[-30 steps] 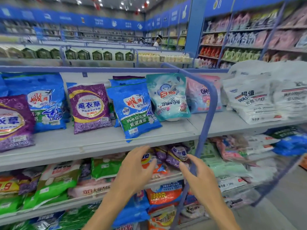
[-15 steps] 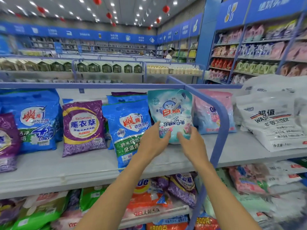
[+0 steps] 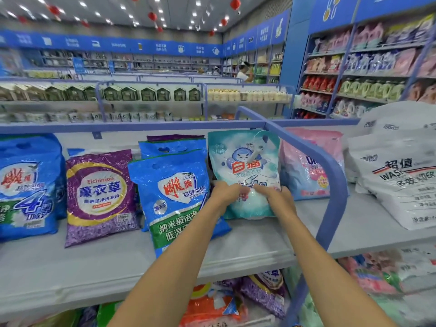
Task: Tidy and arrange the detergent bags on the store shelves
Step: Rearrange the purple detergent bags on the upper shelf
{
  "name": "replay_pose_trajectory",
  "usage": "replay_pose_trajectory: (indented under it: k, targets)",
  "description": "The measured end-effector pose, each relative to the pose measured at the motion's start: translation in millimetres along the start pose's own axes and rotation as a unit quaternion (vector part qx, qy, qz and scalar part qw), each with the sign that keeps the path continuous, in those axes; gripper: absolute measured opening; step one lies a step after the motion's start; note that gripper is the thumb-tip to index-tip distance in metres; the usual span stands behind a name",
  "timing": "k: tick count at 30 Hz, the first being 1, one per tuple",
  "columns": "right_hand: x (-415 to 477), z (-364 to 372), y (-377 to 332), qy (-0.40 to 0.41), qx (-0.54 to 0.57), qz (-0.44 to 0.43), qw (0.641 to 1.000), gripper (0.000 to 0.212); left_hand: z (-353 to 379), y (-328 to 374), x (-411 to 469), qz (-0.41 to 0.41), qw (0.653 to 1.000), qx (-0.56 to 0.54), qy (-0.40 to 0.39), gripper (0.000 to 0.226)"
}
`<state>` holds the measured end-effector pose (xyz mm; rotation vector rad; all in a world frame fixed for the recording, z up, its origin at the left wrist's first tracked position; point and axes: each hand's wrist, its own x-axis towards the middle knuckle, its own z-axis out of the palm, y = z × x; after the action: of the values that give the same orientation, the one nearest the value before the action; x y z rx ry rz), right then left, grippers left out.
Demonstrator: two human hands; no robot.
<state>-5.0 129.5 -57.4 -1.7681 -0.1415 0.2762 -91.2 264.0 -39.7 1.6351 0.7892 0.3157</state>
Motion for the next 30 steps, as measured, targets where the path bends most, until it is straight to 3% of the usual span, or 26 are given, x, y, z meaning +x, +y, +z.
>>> replay_pose_trajectory:
  k: [2, 4, 10, 15, 20, 26, 28, 30]
  targets:
    - [-0.6, -6.3, -0.1, -0.029, 0.077, 0.019, 0.996, 0.058, -3.0, 6.6, -8.7, -0.002, 0.999, -0.048, 0.018, 0.042]
    - [-5.3, -11.7, 0.3, -0.051, 0.138, 0.021, 0.989, 0.041, -3.0, 8.8, -14.1, -0.006, 0.996, -0.089, 0.020, 0.031]
    - [-23.8, -16.2, 11.1, -0.105, 0.250, 0.008, 0.962, 0.047, -9.2, 4.3, -33.0, 0.043, 0.982, -0.179, 0.033, 0.026]
    - [-50.7, -20.8, 19.4, -0.196, 0.310, 0.017, 0.930, 0.068, -18.6, 6.0, -67.1, 0.140, 0.976, -0.161, 0.041, 0.021]
    - [-84.7, -32.3, 5.0, -0.288, 0.254, -0.028, 0.923, 0.051, -46.5, 3.8, -112.7, 0.123, 0.966, -0.203, 0.106, 0.025]
    - [-129.0, -18.4, -12.1, -0.411, 0.264, -0.009, 0.872, 0.058, -79.9, -9.8, -170.1, 0.090, 0.942, -0.268, 0.184, 0.032]
    - [-139.5, -7.8, -10.9, -0.432, 0.256, 0.003, 0.865, 0.047, -92.7, -17.2, -187.6, 0.075, 0.934, -0.288, 0.199, 0.033]
    - [-152.9, 5.1, -9.6, -0.434, 0.243, 0.013, 0.867, 0.052, -104.6, -26.0, -205.6, 0.063, 0.924, -0.312, 0.212, 0.038]
